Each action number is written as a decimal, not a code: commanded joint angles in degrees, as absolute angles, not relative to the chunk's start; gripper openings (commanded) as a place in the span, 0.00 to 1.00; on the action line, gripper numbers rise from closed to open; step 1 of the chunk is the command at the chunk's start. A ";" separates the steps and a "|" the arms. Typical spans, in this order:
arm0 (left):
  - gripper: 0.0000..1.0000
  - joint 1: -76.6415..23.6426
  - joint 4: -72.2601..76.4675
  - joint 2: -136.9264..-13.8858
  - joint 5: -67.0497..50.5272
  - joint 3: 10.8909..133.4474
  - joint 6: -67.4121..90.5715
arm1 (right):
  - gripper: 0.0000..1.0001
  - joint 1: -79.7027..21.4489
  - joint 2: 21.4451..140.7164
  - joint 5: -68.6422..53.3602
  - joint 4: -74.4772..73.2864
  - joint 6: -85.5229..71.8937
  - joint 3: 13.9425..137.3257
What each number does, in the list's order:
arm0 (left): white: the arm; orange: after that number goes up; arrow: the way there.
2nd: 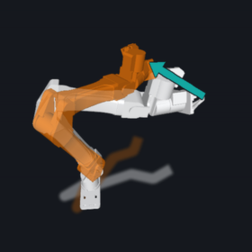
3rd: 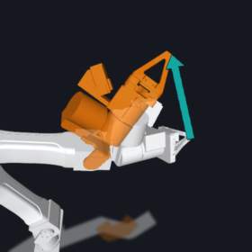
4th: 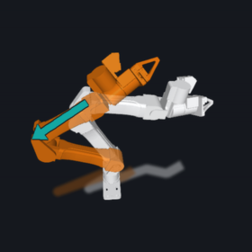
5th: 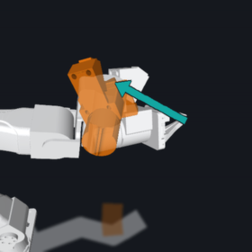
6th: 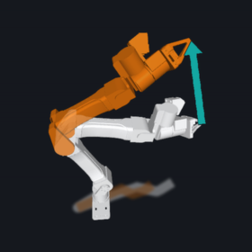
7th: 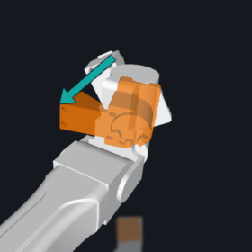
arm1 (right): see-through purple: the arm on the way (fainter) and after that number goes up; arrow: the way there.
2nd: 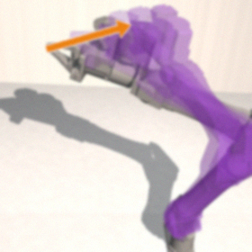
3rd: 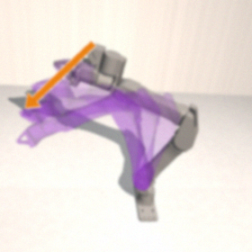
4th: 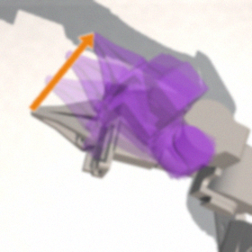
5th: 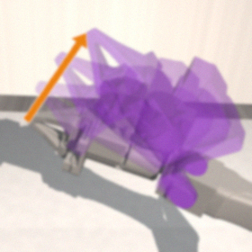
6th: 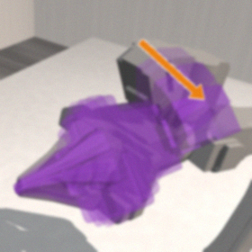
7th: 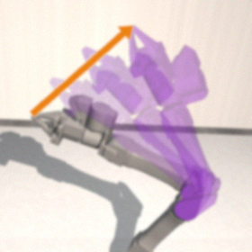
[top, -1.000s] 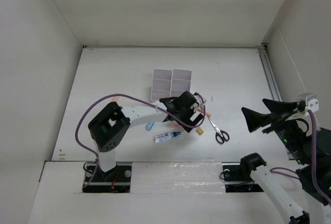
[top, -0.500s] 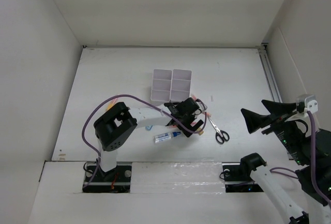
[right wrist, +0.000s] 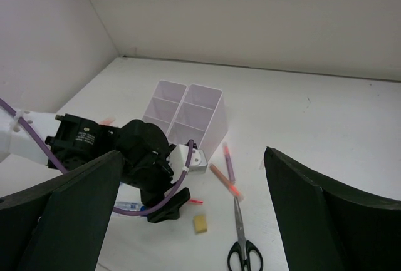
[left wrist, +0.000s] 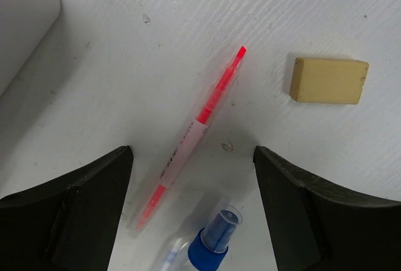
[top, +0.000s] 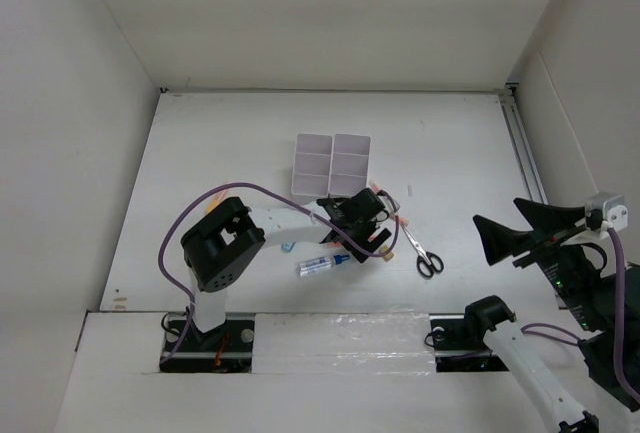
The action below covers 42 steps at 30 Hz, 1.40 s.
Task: Sort the stationery into containers
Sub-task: Pick up the pen from the center of the board.
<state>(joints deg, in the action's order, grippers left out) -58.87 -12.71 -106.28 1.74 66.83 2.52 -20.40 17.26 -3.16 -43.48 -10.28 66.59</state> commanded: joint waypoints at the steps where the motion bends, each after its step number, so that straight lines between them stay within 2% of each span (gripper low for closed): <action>1: 0.73 -58.89 -14.24 -107.49 0.45 66.09 2.90 | 1.00 -21.01 17.05 -2.81 -43.33 -10.02 68.29; 7: 0.61 -58.89 -15.29 -107.49 -0.26 66.09 2.90 | 1.00 -21.01 17.05 -2.81 -42.80 -10.02 68.29; 17: 0.54 -58.89 -17.05 -109.69 -1.85 67.24 2.90 | 1.00 -21.01 17.05 -1.58 -43.33 -10.02 69.96; 25: 0.29 -58.89 -18.19 -110.82 -2.37 67.76 2.90 | 1.00 -21.01 17.05 -1.58 -43.33 -9.49 69.96; 31: 0.21 -58.89 -18.72 -112.23 -2.37 68.29 2.37 | 1.00 -21.01 17.05 -0.53 -43.86 -9.49 70.49; 35: 0.09 -58.89 -18.72 -112.85 -2.90 68.29 2.37 | 1.00 -21.01 17.05 -0.53 -43.86 -9.49 70.49; 36: 0.02 -58.89 -18.72 -112.85 -2.90 68.81 2.37 | 1.00 -21.01 17.05 -0.53 -43.86 -9.49 70.49; 42: 0.00 -58.89 -19.25 -113.38 -1.49 69.35 1.85 | 1.00 -21.01 17.05 -0.53 -43.86 -9.49 70.49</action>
